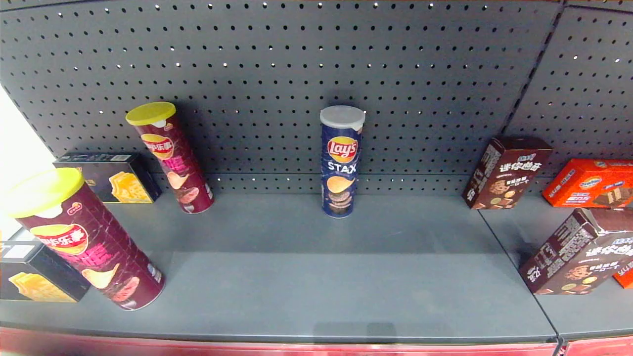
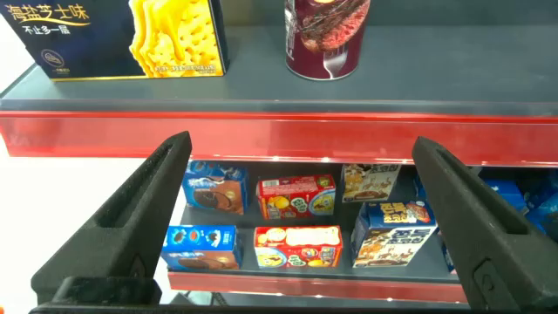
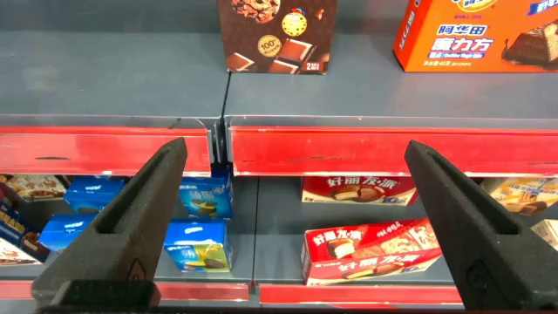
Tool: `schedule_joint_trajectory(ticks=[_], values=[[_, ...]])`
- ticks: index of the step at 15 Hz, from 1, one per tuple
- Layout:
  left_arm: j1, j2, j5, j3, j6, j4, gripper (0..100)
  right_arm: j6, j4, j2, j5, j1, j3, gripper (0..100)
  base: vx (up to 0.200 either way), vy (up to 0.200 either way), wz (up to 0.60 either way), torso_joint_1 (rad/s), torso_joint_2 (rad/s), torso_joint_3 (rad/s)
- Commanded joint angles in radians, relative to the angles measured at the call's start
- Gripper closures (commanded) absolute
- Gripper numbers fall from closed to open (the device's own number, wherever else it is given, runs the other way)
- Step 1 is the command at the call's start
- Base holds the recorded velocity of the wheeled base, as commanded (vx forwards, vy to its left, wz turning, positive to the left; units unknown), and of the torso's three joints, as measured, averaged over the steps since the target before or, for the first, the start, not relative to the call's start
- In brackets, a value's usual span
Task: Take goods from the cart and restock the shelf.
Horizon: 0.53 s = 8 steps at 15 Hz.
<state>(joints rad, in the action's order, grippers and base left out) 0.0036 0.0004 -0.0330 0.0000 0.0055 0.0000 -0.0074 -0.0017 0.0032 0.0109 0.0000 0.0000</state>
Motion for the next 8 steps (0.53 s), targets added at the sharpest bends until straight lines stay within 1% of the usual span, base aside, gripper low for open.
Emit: schedule_joint_trajectory(ticks=[1, 8], values=[[-0.001, 0.0, -0.001, 0.0, -0.001, 0.0, 0, 0.0, 0.0, 0.001, 0.0, 0.0, 0.0, 0, 0.0, 0.0, 0.0, 0.0, 0.0, 0.0], [-0.001, 0.0, -0.001, 0.0, -0.001, 0.0, 0, 0.0, 0.0, 0.001, 0.0, 0.0, 0.0, 0, 0.0, 0.0, 0.0, 0.0, 0.0, 0.0]])
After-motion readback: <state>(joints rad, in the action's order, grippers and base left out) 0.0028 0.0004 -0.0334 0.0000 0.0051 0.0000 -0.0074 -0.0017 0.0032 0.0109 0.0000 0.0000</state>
